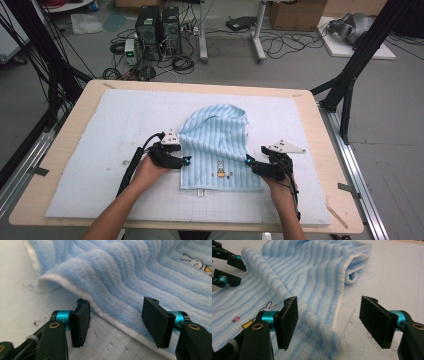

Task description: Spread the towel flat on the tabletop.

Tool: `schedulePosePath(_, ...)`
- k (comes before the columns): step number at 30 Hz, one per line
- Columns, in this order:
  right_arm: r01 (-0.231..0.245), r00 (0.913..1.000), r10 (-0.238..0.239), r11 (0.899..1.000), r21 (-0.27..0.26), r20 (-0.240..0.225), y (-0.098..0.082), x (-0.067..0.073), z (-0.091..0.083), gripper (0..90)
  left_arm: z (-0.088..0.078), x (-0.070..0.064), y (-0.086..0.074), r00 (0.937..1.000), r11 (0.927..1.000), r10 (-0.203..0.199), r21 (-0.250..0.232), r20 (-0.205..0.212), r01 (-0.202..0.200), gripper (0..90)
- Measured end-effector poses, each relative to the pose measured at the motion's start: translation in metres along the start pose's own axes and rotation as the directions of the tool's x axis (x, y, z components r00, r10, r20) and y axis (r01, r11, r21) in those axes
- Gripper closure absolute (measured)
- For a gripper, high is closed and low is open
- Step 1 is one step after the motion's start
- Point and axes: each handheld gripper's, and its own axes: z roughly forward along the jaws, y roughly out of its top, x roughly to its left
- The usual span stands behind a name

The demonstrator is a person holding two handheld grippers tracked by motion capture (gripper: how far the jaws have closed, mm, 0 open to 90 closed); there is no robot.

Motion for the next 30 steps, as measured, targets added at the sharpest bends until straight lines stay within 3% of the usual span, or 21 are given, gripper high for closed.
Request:
schedulePosePath(3, 0.0, 1.0, 0.0, 1.0, -0.004, -0.003, 0.0, 0.001, 0.0, 30.9, -0.001, -0.006, 0.0, 0.997, 0.9988, 0.048, -0.003, 0.06, -0.048, 75.0)
schedulePosePath(4, 0.001, 1.0, -0.001, 1.0, -0.002, -0.002, 0.0, 0.001, 0.0, 30.9, -0.001, -0.007, 0.0, 0.9974, 0.999, 0.044, -0.008, 0.058, -0.043, 81.2)
schedulePosePath(6, 0.002, 1.0, -0.002, 1.0, 0.001, -0.003, 0.0, 0.001, 0.0, 30.9, -0.002, -0.007, -0.001, 0.9966, 0.9995, 0.031, -0.003, 0.076, -0.03, 84.8)
schedulePosePath(13, -0.005, 0.9999, 0.005, 1.0, 0.004, -0.011, -0.001, 0.002, 0.0, 31.0, -0.022, -0.005, -0.02, 0.9876, 0.9998, 0.0, -0.02, 0.157, 0.003, 85.8)
schedulePosePath(17, -0.008, 0.9997, 0.008, 1.0, 0.0, -0.022, -0.001, 0.005, 0.0, 31.3, -0.039, -0.001, -0.039, 0.9775, 0.9989, 0.006, -0.047, 0.211, 0.004, 85.7)
schedulePosePath(25, 0.016, 0.9992, -0.015, 1.0, 0.024, -0.037, 0.002, 0.014, 0.01, 32.1, -0.064, -0.003, -0.061, 0.9667, 0.9986, 0.029, -0.05, 0.254, -0.017, 85.7)
schedulePosePath(28, 0.013, 0.9994, -0.012, 0.999, 0.033, -0.033, 0.004, 0.016, 0.016, 33.3, -0.069, -0.001, -0.064, 0.9666, 0.998, 0.02, -0.063, 0.255, -0.003, 85.0)
schedulePosePath(29, 0.008, 0.9994, -0.007, 0.999, 0.036, -0.034, 0.005, 0.017, 0.018, 34.1, -0.069, 0.0, -0.064, 0.9685, 0.9972, 0.007, -0.074, 0.249, 0.012, 83.0)
schedulePosePath(30, 0.011, 0.9993, -0.01, 0.999, 0.04, -0.035, 0.006, 0.018, 0.021, 35.4, -0.07, 0.002, -0.064, 0.9733, 0.9959, -0.015, -0.084, 0.229, 0.035, 75.3)
